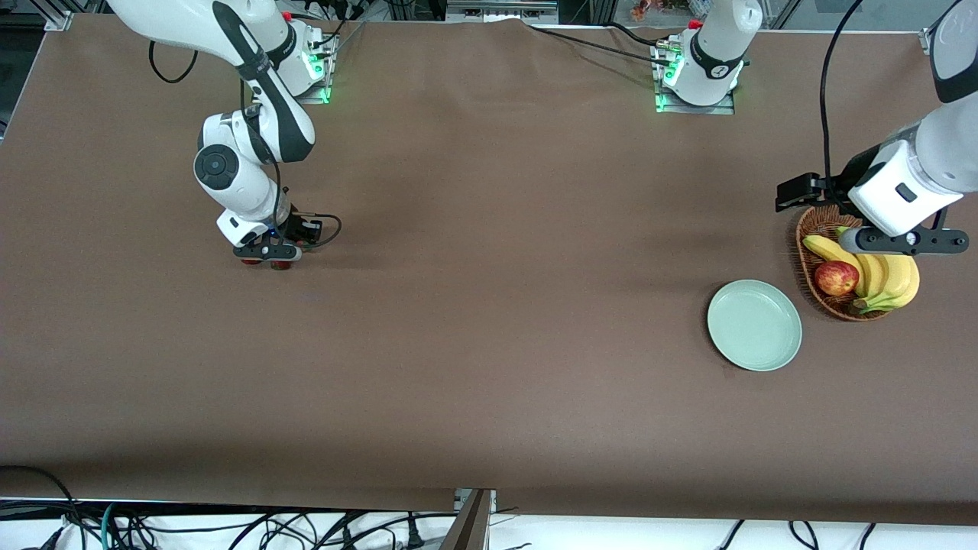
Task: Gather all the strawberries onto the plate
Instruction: 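Carry the strawberry toward the plate and release it on the table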
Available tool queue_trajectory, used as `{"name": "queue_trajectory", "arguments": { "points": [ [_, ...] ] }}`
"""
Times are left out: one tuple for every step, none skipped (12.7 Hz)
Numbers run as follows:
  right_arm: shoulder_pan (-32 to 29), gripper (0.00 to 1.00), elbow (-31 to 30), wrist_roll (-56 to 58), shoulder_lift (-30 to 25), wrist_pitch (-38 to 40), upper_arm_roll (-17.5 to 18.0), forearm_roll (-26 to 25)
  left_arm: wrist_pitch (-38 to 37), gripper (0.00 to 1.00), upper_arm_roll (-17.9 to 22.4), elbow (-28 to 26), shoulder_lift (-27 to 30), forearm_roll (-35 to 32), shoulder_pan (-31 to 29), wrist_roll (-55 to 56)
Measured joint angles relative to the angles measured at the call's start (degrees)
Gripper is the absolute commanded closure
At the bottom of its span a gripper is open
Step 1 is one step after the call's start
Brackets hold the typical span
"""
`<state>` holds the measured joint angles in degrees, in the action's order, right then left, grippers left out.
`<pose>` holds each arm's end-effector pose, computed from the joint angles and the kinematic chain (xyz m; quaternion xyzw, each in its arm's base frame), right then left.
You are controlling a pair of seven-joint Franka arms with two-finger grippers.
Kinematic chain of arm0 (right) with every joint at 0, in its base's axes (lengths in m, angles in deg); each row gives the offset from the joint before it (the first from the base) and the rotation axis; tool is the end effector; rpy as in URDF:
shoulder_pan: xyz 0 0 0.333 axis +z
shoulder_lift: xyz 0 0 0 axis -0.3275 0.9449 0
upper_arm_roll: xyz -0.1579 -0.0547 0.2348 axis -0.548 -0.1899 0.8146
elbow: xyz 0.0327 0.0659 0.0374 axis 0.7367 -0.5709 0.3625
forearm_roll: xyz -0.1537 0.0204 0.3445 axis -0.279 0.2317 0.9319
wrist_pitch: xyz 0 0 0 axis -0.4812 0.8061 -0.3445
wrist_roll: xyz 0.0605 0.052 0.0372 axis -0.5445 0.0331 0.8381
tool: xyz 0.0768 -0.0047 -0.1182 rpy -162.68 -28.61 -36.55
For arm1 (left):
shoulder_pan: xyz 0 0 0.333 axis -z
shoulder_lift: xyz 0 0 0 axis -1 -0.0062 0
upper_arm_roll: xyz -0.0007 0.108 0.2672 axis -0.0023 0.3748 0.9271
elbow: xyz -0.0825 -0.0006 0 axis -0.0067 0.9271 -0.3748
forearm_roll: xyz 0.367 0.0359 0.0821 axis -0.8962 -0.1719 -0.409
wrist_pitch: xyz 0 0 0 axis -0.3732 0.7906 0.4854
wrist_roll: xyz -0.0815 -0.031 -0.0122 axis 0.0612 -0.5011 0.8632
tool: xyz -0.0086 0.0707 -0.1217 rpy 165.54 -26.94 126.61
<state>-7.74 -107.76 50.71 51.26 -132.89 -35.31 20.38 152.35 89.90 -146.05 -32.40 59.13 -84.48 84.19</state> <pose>0.4675 0.1248 0.1536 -0.9997 0.0241 0.0074 0.0077 0.5603 -0.0585 0.5115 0.9946 -0.0082 -0.1020 0.0155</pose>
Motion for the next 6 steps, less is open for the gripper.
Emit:
{"name": "queue_trajectory", "arguments": {
  "points": [
    [1.6, 0.87, 2.5, -4.6, 0.0, 1.5, 1.4, 0.0, 0.0, 0.00, 0.0, 0.2, -0.2, 0.0, 0.1, 0.0],
    [4.5, 0.86, 6.0, -10.9, 0.0, 4.6, 2.4, 0.0, 0.0, 0.00, 0.0, 0.3, -0.3, 0.0, 0.1, 0.0],
    [8.6, 0.86, 10.8, -18.0, 0.5, 9.4, 2.9, 0.0, 0.0, 0.00, 0.0, 0.4, -0.5, 0.0, 0.1, 0.0],
    [13.1, 0.85, 16.6, -25.5, 1.6, 14.5, 3.2, 0.0, 0.6, 0.00, 0.0, 0.6, -0.6, 0.0, 0.2, 0.0],
    [17.6, 0.85, 23.0, -32.6, 3.5, 18.3, 3.4, 0.2, 1.9, 0.00, 0.0, 0.6, -0.8, 0.0, 0.2, 0.0],
    [21.6, 0.85, 29.3, -38.6, 6.1, 20.5, 3.7, 1.3, 2.7, 0.00, 0.1, 0.6, -1.0, 0.0, 0.2, 0.0]
  ]
}}
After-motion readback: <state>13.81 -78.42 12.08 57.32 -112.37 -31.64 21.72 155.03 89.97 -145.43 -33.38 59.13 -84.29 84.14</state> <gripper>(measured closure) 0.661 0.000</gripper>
